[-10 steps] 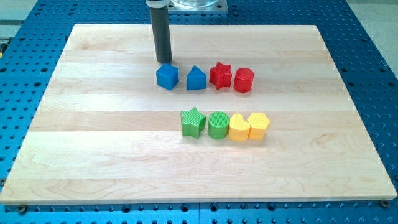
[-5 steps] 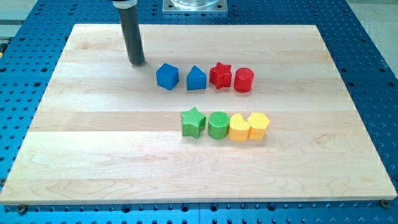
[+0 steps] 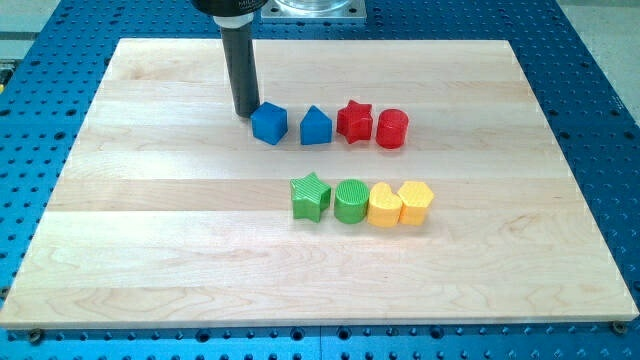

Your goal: Push the green blocks into the yellow heart

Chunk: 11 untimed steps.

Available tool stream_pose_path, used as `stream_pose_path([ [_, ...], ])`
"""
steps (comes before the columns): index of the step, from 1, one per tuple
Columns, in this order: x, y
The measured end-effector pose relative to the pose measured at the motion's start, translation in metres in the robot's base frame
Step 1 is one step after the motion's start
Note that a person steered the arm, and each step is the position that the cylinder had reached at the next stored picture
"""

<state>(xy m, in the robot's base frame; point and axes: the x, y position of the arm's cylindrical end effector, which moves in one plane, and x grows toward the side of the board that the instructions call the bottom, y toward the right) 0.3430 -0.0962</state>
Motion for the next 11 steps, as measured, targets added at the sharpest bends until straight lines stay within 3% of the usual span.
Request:
stream_pose_path([
  [2,0.086,-0.067],
  [3,0.141,-0.060],
  [4,0.158,-0.023],
  [6,0.155,0.016],
  [8,0.150,0.118],
  [11,0.147,0.139],
])
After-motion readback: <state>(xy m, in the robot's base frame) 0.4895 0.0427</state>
